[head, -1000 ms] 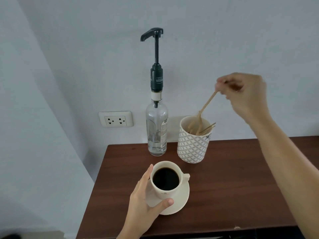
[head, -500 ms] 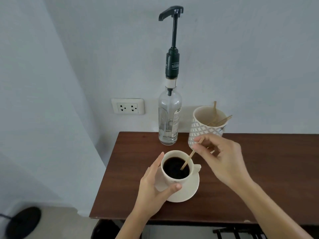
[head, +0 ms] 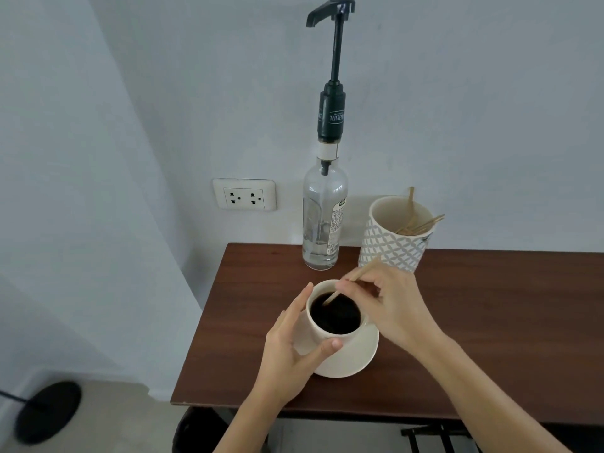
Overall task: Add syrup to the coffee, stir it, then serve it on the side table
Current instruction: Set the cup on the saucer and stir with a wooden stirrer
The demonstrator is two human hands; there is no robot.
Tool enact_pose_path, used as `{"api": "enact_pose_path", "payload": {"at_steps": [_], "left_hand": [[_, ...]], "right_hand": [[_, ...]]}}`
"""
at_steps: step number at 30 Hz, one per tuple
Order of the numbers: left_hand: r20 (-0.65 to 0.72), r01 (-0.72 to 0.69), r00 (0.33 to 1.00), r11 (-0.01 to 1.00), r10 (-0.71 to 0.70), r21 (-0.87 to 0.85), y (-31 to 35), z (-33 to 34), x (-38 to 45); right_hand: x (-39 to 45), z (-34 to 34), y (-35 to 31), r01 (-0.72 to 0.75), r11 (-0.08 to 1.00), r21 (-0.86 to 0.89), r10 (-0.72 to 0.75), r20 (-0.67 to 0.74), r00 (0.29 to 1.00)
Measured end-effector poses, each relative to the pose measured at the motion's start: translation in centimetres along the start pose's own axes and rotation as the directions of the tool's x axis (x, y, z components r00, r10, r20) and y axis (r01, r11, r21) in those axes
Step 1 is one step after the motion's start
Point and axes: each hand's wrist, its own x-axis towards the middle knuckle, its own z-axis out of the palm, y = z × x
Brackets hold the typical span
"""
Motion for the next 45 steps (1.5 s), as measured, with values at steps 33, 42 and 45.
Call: {"api": "enact_pose_path", "payload": {"at_steps": [33,42,45], "left_hand": [[-0.004,-0.003,1.0,1.0,0.003,0.006,0.2,-0.1,-0.1],[-0.009,-0.014,1.0,1.0,0.014,0.008,0.1,0.0,0.0],[-0.006,-0.013,1.0,1.0,0.013,0.009,0.1,0.0,0.0]], "right_hand": [[-1.9,-0.8,2.9,-0.118,0.991,-0.067,0.11,-0.11,0.988],[-0.5,1.3,1.3,-0.095,0.995,-0.036,0.09,-0.117,0.989],[-0.4,-0.3,2.3,-0.106,0.98,-0.169,0.083,-0.136,0.987]]}}
